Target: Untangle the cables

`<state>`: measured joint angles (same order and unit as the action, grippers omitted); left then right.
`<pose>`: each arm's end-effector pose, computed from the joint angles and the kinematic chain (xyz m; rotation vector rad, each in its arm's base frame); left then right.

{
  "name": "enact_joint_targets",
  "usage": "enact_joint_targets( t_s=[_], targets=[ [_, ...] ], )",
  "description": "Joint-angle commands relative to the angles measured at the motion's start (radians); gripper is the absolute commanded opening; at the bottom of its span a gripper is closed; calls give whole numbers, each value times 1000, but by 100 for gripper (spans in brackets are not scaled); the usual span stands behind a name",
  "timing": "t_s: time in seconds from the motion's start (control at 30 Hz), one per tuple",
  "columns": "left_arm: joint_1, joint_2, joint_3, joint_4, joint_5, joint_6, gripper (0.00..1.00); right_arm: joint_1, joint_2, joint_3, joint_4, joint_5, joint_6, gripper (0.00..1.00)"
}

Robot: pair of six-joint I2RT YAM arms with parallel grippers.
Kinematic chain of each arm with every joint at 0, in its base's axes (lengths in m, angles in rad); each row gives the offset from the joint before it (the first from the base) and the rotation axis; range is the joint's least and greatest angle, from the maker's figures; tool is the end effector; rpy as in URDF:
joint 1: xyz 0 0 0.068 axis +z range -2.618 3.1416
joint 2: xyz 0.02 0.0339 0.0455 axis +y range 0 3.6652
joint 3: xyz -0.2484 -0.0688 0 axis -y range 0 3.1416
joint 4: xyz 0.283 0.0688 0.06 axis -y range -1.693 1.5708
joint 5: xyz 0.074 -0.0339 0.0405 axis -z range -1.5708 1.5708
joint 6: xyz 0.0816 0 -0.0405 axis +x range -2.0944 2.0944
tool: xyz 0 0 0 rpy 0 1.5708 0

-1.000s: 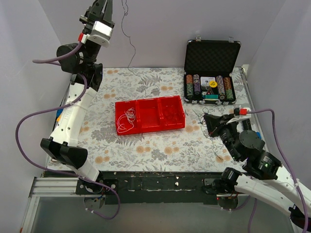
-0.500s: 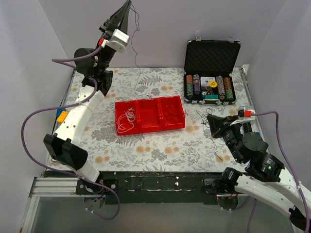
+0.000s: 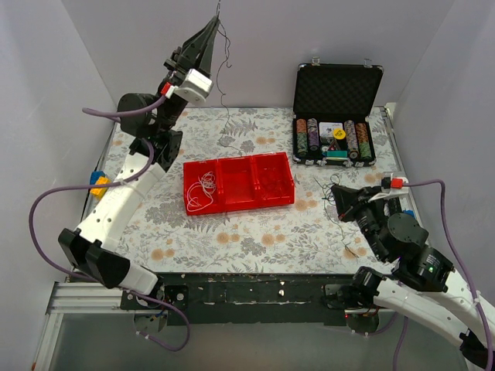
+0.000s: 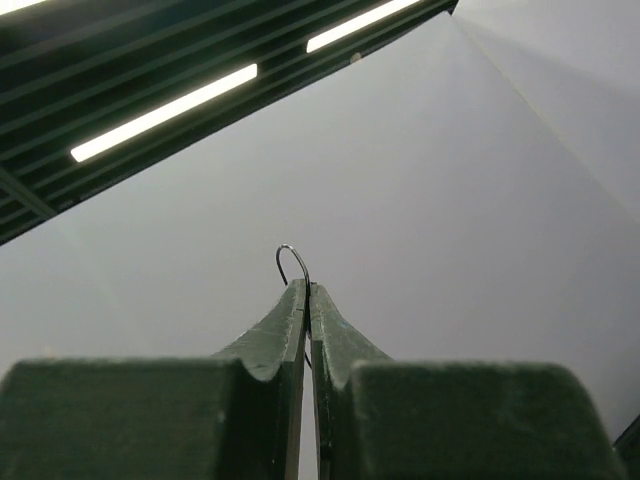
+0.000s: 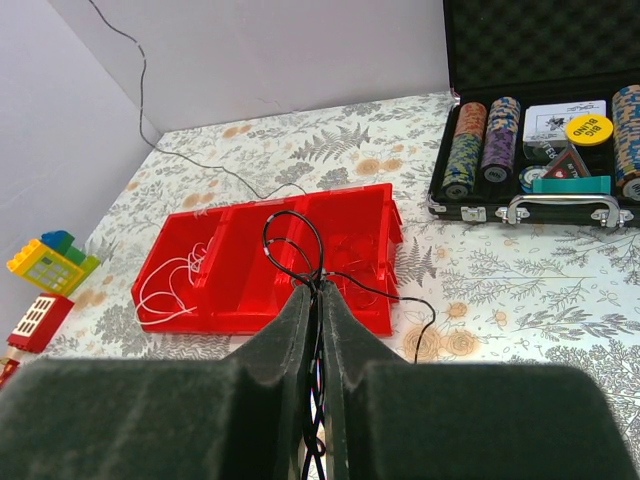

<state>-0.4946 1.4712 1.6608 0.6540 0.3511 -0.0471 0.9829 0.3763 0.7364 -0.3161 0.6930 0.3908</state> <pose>0.3053 -0.1966 0.5855 0.4954 0.6383 -0.6401 0.1373 0.1120 0.3667 0.1012 1.5606 0.5610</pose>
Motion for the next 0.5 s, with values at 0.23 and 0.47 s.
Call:
enact_joint_targets(
  t_s=[0.23,0.47],
  targets=[
    [-65,53,195,114,-96,104,0,0,-5,8,5,2,16,1],
    [-81,34,176,131,-97,96,0,0,-8,1,-9,-6,28,1]
  ],
)
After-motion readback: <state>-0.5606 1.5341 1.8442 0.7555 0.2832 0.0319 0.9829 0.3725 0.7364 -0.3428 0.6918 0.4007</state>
